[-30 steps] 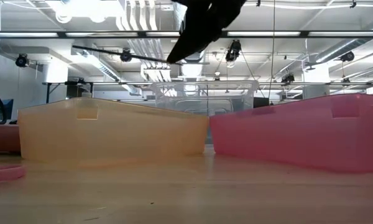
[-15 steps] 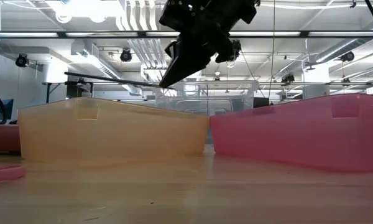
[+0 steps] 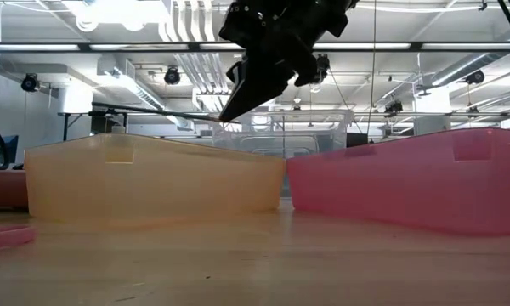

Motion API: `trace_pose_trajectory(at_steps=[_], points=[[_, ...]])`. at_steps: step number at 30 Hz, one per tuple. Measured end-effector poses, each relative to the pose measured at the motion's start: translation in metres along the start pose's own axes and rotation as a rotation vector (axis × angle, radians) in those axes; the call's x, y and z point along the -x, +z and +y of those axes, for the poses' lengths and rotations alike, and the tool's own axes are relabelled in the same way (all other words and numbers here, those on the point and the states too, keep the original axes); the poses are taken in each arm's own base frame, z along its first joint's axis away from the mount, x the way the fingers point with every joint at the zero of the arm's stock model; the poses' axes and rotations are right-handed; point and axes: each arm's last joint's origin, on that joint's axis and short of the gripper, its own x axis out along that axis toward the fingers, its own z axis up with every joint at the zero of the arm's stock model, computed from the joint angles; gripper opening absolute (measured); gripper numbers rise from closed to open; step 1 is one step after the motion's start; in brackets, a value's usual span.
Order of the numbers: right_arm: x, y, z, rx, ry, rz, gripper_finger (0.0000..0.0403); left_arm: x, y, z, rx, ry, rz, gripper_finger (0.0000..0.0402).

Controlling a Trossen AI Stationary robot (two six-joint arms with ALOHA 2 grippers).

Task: Pick & Place Paint Supplies
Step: Put the bottom blue paint brush into the orange bin, then put the black brow brush into the orange bin

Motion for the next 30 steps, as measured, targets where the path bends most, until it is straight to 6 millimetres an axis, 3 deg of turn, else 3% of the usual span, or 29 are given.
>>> trace_pose_trajectory(at_steps=[9, 14, 22, 30], points=[[0.001, 0.001, 0.0, 0.012, -0.001, -0.003, 0.0123, 0.0, 0.0, 0.0, 0.001, 0.012, -0.007, 0.0121], [0.012, 0.004, 0.0, -0.008, -0.036, -0.006, 0.0168, 0.0, 0.0, 0.001, 0.0, 0.019, -0.009, 0.0121], [0.052, 0.008, 0.004, -0.157, -0.039, 0.008, 0.0178, 0.0, 0.0, 0.002, -0.045, 0.054, -0.009, 0.012], [0.103, 0.003, 0.024, -0.51, -0.078, 0.106, 0.0178, 0.0, -0.001, 0.002, -0.05, 0.055, -0.006, 0.012]])
